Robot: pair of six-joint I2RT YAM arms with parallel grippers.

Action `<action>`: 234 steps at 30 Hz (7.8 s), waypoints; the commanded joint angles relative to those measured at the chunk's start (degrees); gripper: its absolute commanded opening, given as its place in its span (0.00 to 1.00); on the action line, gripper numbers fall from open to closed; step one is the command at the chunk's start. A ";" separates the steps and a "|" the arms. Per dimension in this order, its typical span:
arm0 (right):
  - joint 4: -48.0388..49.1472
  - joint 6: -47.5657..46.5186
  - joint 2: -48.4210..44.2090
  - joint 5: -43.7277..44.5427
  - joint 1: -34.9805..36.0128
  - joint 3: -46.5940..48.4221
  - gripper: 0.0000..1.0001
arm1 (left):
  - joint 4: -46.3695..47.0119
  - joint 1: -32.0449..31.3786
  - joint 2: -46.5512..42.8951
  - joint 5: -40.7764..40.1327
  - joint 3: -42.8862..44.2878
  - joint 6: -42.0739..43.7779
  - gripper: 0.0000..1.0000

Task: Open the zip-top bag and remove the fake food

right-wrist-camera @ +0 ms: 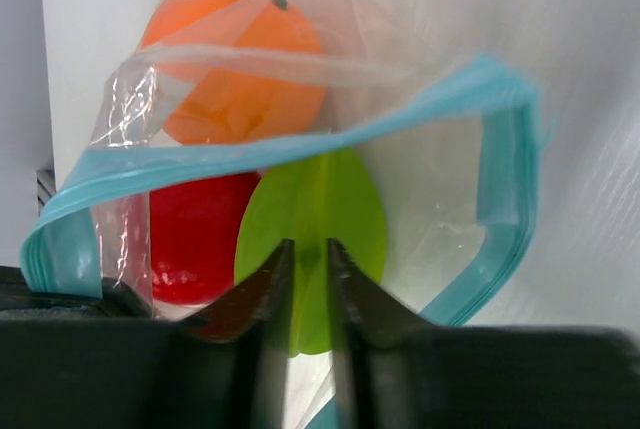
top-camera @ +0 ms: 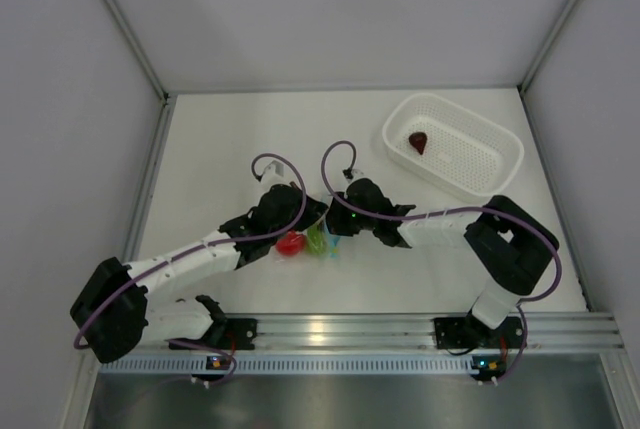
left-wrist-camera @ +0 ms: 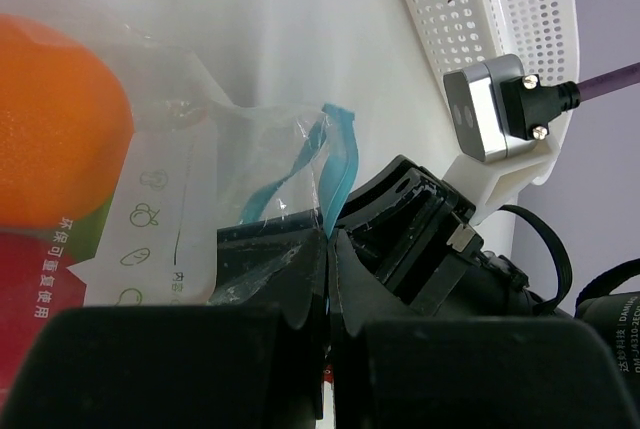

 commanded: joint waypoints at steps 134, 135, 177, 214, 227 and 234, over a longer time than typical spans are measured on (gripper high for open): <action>-21.48 -11.68 -32.61 22.06 5.48 0.28 0.22 | 10.31 -4.14 -3.82 -7.60 -7.70 -4.84 0.00; -22.10 -12.20 -32.96 22.32 4.61 0.80 0.22 | 10.40 -4.14 -3.74 -7.51 -7.62 -4.93 0.00; -36.79 -26.79 -3.44 17.58 -51.65 23.92 0.41 | -4.18 -4.23 -12.70 -2.50 2.05 4.56 0.00; -26.68 -12.39 -33.85 5.53 -9.91 8.89 0.37 | -3.49 -4.40 -3.65 -1.88 8.29 3.51 0.00; -20.97 -5.88 -23.57 17.92 -0.50 9.51 0.32 | -3.23 -4.67 -3.91 -3.11 7.59 -0.09 0.00; -20.44 -1.49 -18.74 21.53 1.87 10.82 0.29 | -0.24 -5.28 -4.88 -5.22 4.96 -4.84 0.00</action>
